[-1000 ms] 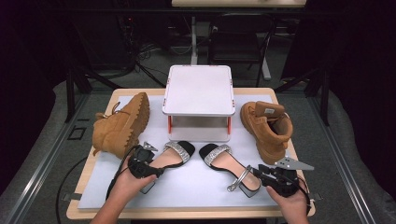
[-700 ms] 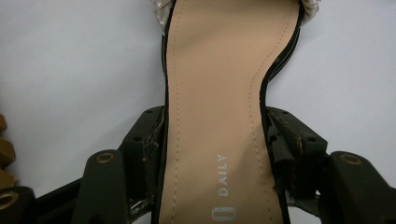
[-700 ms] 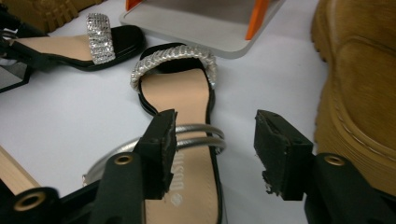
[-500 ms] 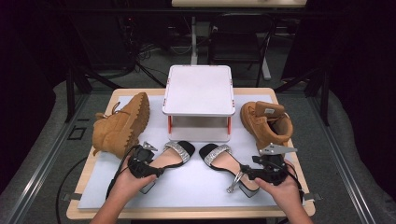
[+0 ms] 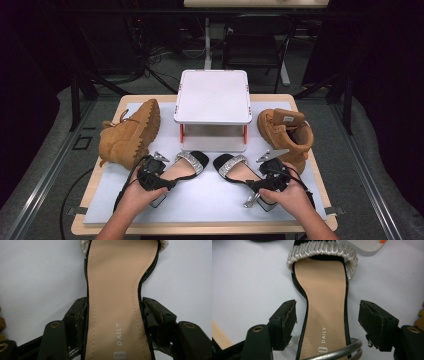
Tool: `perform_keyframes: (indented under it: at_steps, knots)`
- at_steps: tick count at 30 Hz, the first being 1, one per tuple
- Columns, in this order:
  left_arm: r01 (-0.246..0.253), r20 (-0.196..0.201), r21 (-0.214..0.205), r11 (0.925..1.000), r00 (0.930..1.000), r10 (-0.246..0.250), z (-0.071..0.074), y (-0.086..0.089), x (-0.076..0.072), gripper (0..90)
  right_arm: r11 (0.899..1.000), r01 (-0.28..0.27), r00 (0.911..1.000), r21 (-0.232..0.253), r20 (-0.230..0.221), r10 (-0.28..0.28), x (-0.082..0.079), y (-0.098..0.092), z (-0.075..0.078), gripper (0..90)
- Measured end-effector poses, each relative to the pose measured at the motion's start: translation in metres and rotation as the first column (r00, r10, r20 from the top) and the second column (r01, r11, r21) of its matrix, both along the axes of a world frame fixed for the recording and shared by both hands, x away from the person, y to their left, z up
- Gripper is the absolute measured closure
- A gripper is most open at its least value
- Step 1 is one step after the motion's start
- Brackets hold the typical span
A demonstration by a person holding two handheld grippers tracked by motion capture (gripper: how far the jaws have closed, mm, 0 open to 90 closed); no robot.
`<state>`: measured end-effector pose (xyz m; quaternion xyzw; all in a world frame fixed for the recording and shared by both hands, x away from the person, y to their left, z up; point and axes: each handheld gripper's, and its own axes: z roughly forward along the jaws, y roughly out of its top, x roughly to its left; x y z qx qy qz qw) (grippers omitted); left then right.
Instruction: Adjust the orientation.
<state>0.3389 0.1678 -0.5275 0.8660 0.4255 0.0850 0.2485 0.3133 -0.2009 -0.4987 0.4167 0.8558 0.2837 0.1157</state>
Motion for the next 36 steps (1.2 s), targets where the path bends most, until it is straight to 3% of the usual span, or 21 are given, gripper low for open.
perform_keyframes:
  at_steps: [3,4,7,13,19,24,28,36]
  knots:
    - [0.006,-0.006,0.001,1.0,1.0,-0.006,0.0,-0.001,0.0,38.6,1.0,-0.008,0.9997,-0.026,-0.022,0.008,0.003,0.004,-0.006,30.1]
    - [0.016,-0.005,0.004,0.9999,0.9999,-0.016,-0.001,-0.001,0.001,37.9,0.998,-0.015,0.9995,-0.062,-0.03,0.014,0.004,0.006,-0.009,30.2]
    - [0.019,-0.006,0.005,0.9998,0.9998,-0.019,-0.001,-0.001,0.001,37.7,0.997,-0.012,0.9995,-0.073,-0.031,0.01,0.005,0.007,-0.012,30.2]
    - [0.029,-0.001,0.026,0.9993,0.9996,-0.029,0.0,-0.003,0.001,37.8,0.995,-0.01,0.997,-0.101,-0.077,0.003,0.01,0.008,-0.016,30.2]
    - [0.032,0.003,0.047,0.9984,0.9995,-0.032,0.001,-0.005,0.001,38.0,0.994,-0.006,0.9932,-0.108,-0.116,-0.006,0.013,0.008,-0.019,30.4]
    - [0.034,0.019,0.09,0.9954,0.9992,-0.035,0.002,-0.009,-0.001,38.0,0.995,0.003,0.9907,-0.099,-0.135,-0.017,0.013,0.009,-0.022,32.3]
    - [0.031,0.025,0.119,0.9924,0.9991,-0.034,0.001,-0.013,-0.001,38.1,0.997,0.019,0.991,-0.072,-0.131,-0.028,0.012,0.008,-0.025,32.9]
    - [0.031,0.014,0.132,0.9908,0.9993,-0.033,-0.002,-0.016,0.001,37.9,0.996,0.012,0.9918,-0.091,-0.126,-0.023,0.012,0.009,-0.027,32.8]
